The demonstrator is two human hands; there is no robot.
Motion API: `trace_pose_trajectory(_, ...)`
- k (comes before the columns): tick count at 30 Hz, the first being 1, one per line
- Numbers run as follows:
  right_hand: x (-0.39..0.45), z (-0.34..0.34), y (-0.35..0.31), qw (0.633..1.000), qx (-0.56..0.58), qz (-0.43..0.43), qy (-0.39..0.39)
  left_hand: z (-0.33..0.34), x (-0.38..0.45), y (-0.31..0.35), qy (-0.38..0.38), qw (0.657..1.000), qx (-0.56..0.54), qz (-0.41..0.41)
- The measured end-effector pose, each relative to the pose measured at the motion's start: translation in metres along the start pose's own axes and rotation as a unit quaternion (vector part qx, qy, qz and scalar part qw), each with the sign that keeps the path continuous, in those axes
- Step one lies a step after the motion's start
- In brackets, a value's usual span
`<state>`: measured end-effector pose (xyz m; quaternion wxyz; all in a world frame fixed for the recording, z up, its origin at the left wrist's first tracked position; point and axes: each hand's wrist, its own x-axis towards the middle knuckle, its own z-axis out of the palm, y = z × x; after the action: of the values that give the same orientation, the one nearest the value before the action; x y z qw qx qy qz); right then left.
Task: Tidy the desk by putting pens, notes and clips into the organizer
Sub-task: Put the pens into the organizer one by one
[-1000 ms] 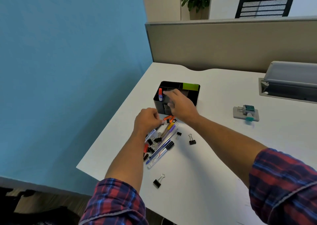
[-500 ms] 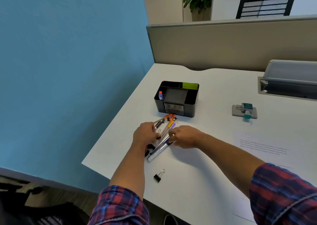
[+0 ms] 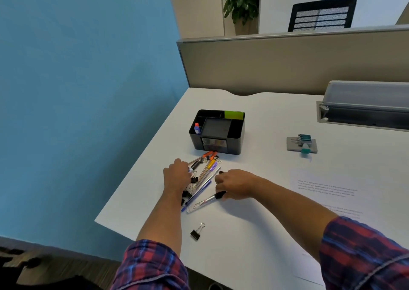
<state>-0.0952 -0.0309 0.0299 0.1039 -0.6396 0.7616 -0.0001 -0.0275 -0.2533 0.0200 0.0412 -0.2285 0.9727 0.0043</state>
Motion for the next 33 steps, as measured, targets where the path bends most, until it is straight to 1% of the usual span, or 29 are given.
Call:
trace_pose_trajectory(3, -0.004, 0.002, 0.005, 1.000, 0.012, 0.023, -0.002, 0.001, 0.000, 0.005, -0.018, 1.000, 0.007, -0.005)
trace_pose_trajectory(6, -0.006, 0.000, 0.012, 0.997, 0.053, 0.063, 0.000, 0.005, -0.001, 0.008, -0.026, 1.000, 0.001, -0.014)
trace_pose_trajectory(9, -0.008, -0.006, 0.018, 0.986, 0.124, 0.112, 0.012, 0.007, -0.003, 0.011, -0.025, 0.999, -0.022, -0.016)
trace_pose_trajectory(11, -0.009, -0.014, 0.024, 0.973, 0.187, 0.131, 0.030, 0.005, -0.004, 0.013, -0.010, 0.999, -0.047, -0.011)
trace_pose_trajectory(13, -0.010, -0.028, 0.030, 0.950, 0.272, 0.135, 0.074, -0.002, -0.004, 0.015, 0.008, 0.996, -0.092, -0.006)
trace_pose_trajectory(15, -0.012, -0.044, 0.035, 0.918, 0.348, 0.137, 0.129, -0.013, -0.004, 0.014, 0.029, 0.989, -0.147, -0.003)
trace_pose_trajectory(17, -0.013, -0.060, 0.040, 0.883, 0.407, 0.146, 0.182, -0.028, -0.003, 0.013, 0.059, 0.981, -0.184, 0.003)
trace_pose_trajectory(19, -0.013, -0.074, 0.046, 0.853, 0.441, 0.153, 0.235, -0.044, 0.001, 0.012, 0.105, 0.972, -0.211, 0.013)
trace_pose_trajectory(21, -0.010, -0.084, 0.051, 0.830, 0.446, 0.164, 0.293, -0.062, 0.009, 0.010, 0.154, 0.959, -0.237, 0.020)
trace_pose_trajectory(24, -0.001, -0.093, 0.057, 0.798, 0.419, 0.190, 0.389, -0.089, 0.023, 0.007, 0.220, 0.936, -0.273, 0.027)
trace_pose_trajectory(27, 0.011, -0.101, 0.059, 0.774, 0.382, 0.211, 0.459, -0.113, 0.036, 0.006, 0.281, 0.900, -0.334, -0.004)
trace_pose_trajectory(28, 0.015, -0.103, 0.058, 0.770, 0.375, 0.219, 0.468, -0.118, 0.040, 0.007, 0.291, 0.890, -0.351, -0.014)
trace_pose_trajectory(30, 0.023, -0.107, 0.057, 0.773, 0.354, 0.233, 0.472, -0.124, 0.047, 0.008, 0.300, 0.877, -0.375, -0.020)
trace_pose_trajectory(33, 0.036, -0.107, 0.055, 0.795, 0.314, 0.258, 0.450, -0.122, 0.054, 0.012, 0.295, 0.869, -0.396, -0.019)
